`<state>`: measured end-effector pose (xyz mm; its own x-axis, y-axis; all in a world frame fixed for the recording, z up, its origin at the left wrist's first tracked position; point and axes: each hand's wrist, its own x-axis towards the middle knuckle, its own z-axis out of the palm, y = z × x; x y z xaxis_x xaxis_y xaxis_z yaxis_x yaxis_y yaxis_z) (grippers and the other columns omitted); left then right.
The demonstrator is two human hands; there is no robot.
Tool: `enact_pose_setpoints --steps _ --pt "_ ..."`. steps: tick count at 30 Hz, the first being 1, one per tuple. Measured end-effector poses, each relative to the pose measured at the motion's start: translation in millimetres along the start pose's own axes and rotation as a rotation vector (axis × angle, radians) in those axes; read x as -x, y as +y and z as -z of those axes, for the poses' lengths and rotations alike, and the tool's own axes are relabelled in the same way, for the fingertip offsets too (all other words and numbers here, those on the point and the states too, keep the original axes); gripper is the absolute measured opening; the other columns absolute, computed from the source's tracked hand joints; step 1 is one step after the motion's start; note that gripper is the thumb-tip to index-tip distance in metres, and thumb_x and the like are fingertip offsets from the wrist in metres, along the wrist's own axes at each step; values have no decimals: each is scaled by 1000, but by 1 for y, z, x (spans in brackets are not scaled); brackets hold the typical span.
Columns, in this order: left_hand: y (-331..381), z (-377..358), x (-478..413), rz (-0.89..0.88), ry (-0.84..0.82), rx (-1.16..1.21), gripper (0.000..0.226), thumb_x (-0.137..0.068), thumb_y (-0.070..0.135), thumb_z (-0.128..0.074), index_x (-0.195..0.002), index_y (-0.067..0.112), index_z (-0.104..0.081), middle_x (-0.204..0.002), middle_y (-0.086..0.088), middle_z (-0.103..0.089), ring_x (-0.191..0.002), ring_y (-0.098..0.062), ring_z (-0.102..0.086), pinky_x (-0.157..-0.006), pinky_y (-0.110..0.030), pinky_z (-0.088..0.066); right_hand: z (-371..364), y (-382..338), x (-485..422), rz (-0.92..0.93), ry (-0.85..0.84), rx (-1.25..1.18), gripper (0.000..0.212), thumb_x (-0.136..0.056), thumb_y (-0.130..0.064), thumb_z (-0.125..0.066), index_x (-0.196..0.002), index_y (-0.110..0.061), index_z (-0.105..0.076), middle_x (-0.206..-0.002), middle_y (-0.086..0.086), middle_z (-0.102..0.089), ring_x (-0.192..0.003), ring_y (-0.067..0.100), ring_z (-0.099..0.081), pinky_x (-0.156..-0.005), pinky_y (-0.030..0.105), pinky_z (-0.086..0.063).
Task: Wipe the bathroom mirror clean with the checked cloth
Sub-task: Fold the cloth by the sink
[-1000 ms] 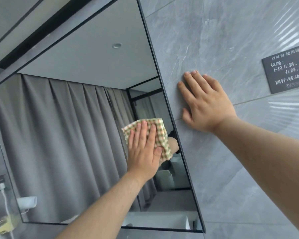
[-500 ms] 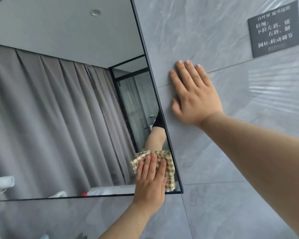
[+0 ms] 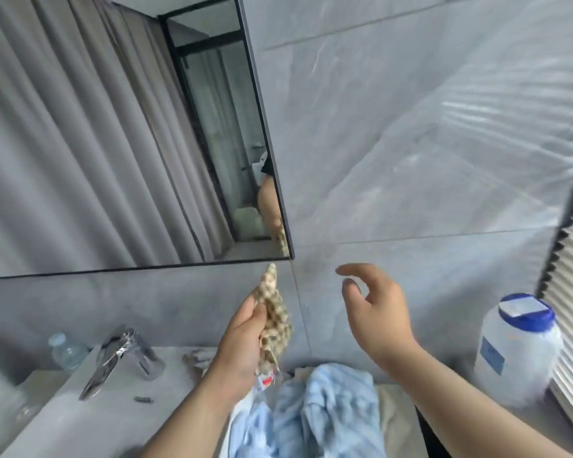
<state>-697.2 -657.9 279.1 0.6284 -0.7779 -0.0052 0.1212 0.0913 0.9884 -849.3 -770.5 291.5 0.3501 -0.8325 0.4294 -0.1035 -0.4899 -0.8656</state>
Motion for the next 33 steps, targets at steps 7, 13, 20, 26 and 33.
enact_pose_setpoints --steps 7,13,20,26,33 --pt "-36 -5 128 704 -85 706 45 -62 16 -88 -96 -10 -75 -107 -30 -71 -85 -42 -73 -60 -53 -61 44 36 137 -378 -21 -81 27 -88 0 -56 -88 -21 -74 -86 -13 -73 -84 -4 -64 -69 7 -43" --pt "-73 -3 196 839 -128 734 53 -91 39 -49 -107 -5 -75 -124 -27 -65 -104 -42 -69 -83 -59 -57 67 3 212 -609 -340 -154 35 -100 -38 -49 -98 -15 -76 -97 -6 -75 -95 7 -67 -89 30 -50" --pt "-82 -3 235 760 -165 694 86 -80 73 -43 -123 3 -69 -131 -25 -62 -119 -41 -62 -90 -55 -56 90 6 265 -804 -275 -199 29 -76 -44 -69 -72 -16 -63 -71 5 -60 -68 25 -51 -64 45 -42" --pt "-74 -13 255 630 -171 312 43 -93 30 -48 -124 6 -65 -120 -16 -70 -110 -29 -69 -92 -46 -52 107 0 283 -773 -64 -240 21 -76 -36 -67 -79 -20 -54 -70 0 -56 -67 18 -47 -59 36 -39" --pt "-69 -15 278 547 -186 364 43 -94 32 -45 -125 10 -66 -126 -11 -69 -116 -26 -66 -95 -47 -55 117 -2 305 -852 -255 -463 36 -75 -36 -74 -85 -5 -61 -83 13 -68 -80 26 -66 -87 47 -58"
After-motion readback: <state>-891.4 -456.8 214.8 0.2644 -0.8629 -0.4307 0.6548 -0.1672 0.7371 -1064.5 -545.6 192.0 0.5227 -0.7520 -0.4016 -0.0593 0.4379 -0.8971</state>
